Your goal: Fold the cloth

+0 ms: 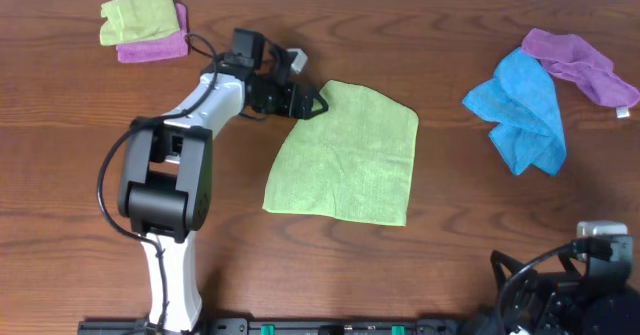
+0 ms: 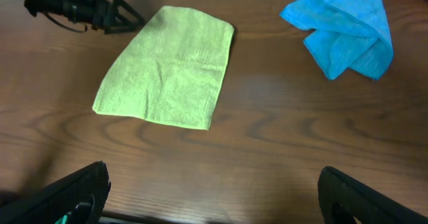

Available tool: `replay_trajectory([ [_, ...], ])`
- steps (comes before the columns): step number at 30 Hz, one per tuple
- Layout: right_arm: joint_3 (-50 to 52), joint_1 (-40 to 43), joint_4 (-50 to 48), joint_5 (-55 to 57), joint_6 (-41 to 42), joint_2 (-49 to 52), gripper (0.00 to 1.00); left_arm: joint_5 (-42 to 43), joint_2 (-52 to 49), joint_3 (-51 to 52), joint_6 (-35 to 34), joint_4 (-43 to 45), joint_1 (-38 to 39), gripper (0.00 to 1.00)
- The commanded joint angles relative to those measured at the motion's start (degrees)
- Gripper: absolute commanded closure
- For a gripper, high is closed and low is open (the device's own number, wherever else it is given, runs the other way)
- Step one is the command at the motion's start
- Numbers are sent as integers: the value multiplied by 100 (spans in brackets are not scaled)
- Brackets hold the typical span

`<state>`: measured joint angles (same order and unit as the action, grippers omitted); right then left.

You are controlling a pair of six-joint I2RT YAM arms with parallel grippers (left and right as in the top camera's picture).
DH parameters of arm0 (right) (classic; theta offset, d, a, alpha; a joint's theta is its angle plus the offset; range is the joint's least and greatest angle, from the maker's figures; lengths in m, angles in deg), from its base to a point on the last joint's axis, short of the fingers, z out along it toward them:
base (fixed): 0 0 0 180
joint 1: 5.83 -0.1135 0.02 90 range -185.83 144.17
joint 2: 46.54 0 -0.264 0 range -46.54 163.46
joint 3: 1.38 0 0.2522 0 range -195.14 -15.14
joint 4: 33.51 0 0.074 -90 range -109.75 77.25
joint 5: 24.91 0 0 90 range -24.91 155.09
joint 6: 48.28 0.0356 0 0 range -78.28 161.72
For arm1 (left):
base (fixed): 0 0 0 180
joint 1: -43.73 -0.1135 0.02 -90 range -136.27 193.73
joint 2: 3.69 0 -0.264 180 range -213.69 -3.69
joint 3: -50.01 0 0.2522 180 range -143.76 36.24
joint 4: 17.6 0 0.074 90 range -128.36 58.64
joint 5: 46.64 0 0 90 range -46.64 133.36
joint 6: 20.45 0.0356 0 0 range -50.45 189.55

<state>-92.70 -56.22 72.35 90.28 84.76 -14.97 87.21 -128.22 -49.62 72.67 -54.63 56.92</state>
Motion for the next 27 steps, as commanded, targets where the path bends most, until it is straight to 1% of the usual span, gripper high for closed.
replay_trajectory([
  [1,-70,-59,0,142,87,-35,1,-516,-63,-109,317,-127,107,4],
  [6,-70,-59,-2,140,87,-35,1,-935,-63,-109,358,-219,195,4],
  [11,-70,-59,-2,142,85,-35,1,-966,-63,-107,356,-361,229,5],
  [17,-70,-59,0,203,85,-35,1,-485,-63,-107,358,-564,299,4],
  [21,-70,-59,0,203,85,-35,1,-240,-63,-107,361,-605,385,0],
  [22,-70,-59,0,203,85,-35,1,-221,-63,-107,358,-612,413,5],
  [25,-70,-59,0,203,85,-35,1,-33,-63,-107,358,-614,476,14],
  [27,-70,-59,2,203,83,-35,1,210,-63,-107,356,-595,487,22],
])
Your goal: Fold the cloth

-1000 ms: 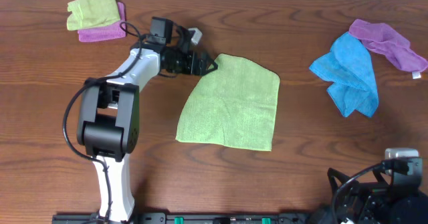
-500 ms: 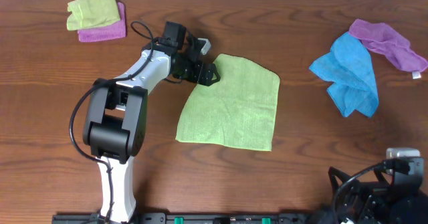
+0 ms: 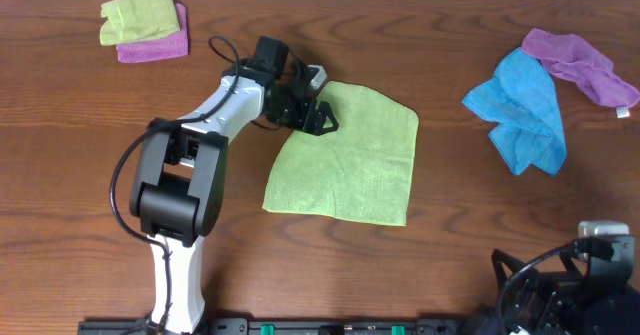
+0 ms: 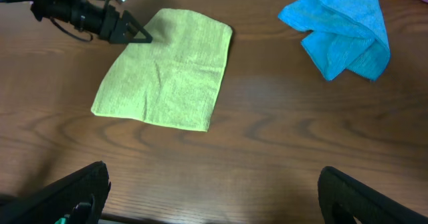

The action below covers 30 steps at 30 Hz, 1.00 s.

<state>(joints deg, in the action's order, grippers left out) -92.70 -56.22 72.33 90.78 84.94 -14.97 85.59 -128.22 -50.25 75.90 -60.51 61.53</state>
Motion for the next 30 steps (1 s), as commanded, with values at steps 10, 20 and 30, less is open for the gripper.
replay_trajectory([
  [10,-70,-59,9,181,63,-35,1,693,-61,-216,-37,68,24,33],
  [20,-70,-59,11,328,63,-35,1,717,-61,-1156,-31,-632,31,32],
  [30,-70,-59,44,452,42,-35,1,894,-61,-1493,-7,-728,304,32],
])
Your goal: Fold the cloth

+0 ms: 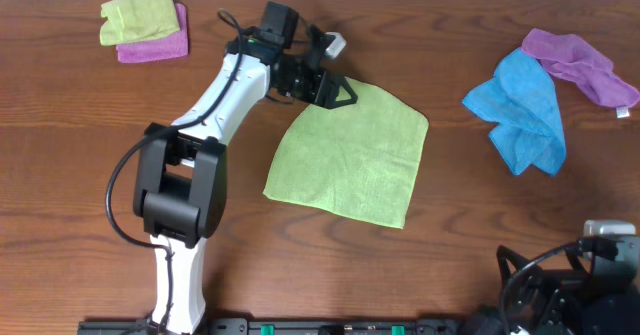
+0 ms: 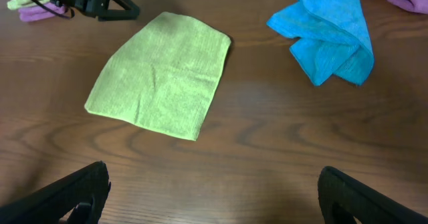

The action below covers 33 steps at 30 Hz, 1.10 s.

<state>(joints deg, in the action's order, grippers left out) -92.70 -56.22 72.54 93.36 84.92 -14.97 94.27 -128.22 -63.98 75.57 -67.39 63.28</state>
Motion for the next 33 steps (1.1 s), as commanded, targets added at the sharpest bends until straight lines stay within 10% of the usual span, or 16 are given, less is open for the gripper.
replay_trajectory([
  [1,-70,-59,26,195,42,-35,1,-146,-61,-120,26,-66,151,32],
  [15,-70,-59,98,192,44,-35,1,-2682,-61,-120,48,-446,173,23],
  [33,-70,-59,4,188,48,-35,1,-2787,-136,227,127,-136,-105,20],
])
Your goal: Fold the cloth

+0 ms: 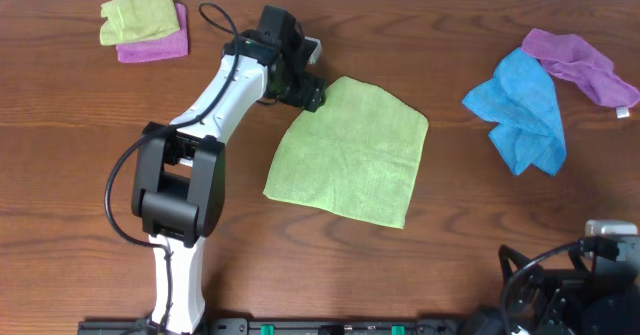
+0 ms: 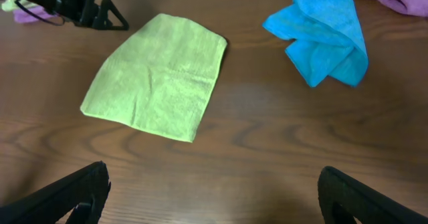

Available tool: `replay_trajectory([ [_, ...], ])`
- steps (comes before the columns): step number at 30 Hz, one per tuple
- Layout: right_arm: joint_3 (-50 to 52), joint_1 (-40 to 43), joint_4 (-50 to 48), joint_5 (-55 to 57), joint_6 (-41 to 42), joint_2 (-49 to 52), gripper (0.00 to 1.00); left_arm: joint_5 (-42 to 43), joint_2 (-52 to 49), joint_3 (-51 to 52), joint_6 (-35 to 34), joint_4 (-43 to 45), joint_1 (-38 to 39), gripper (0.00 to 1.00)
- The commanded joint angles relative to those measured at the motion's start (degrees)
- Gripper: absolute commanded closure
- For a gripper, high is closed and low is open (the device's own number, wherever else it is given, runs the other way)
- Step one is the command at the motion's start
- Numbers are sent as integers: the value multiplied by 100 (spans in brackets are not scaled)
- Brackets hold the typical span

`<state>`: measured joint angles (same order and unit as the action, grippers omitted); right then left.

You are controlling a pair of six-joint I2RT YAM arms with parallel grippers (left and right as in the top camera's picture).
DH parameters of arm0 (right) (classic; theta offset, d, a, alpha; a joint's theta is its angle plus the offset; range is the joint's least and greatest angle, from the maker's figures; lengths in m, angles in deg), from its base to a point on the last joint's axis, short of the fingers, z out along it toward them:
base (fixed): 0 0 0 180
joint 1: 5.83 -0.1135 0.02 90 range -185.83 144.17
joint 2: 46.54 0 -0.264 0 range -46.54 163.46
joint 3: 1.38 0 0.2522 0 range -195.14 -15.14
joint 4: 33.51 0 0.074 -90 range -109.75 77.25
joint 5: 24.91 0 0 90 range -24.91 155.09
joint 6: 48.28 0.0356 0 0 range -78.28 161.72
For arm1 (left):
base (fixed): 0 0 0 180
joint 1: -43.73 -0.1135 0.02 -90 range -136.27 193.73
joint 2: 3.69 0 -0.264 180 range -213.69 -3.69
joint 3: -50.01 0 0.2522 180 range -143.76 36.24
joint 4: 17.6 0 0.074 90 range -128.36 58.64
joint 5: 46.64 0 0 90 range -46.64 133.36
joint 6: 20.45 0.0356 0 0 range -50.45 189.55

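The green cloth (image 1: 350, 155) lies spread flat in one layer on the wooden table; the right wrist view also shows this cloth (image 2: 157, 73). My left gripper (image 1: 312, 97) sits just off its upper left edge. From the right wrist camera, that left gripper (image 2: 117, 22) has its fingers meeting at a point, shut, a little apart from the cloth's corner. My right gripper (image 2: 212, 197) is held low near the table's front right edge, wide open. Its dark fingers (image 2: 80, 190) show only at the bottom corners, with nothing between them.
A crumpled blue cloth (image 1: 520, 110) and a purple cloth (image 1: 580, 65) lie at the right. At the back left corner is a folded green cloth (image 1: 140, 10) on a folded purple one (image 1: 155, 45). Bare wood lies in front of the green cloth.
My left gripper has drawn back to the left from above the cloth's top corner and now sits beside the upper left edge. The cloth lies as before. The right arm has hardly moved.
My left gripper first stood at the cloth's upper left corner, then with its tip on that edge. Later it was farther back and right, and the cloth had shifted slightly to the right. Now the gripper is off the cloth, which still lies flat.
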<state>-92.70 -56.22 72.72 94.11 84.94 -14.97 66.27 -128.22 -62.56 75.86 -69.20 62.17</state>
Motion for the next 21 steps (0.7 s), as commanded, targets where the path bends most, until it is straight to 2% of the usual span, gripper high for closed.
replay_trajectory([
  [1,-70,-59,-15,98,46,-35,1,101,-168,85,98,68,0,20],
  [5,-70,-59,-15,52,48,-35,1,516,-330,87,98,175,-7,22],
  [11,-70,-59,-46,52,48,-35,1,581,-494,87,79,256,-9,23],
  [21,-70,-59,-122,55,48,-35,1,1266,-782,87,-9,260,-7,23],
])
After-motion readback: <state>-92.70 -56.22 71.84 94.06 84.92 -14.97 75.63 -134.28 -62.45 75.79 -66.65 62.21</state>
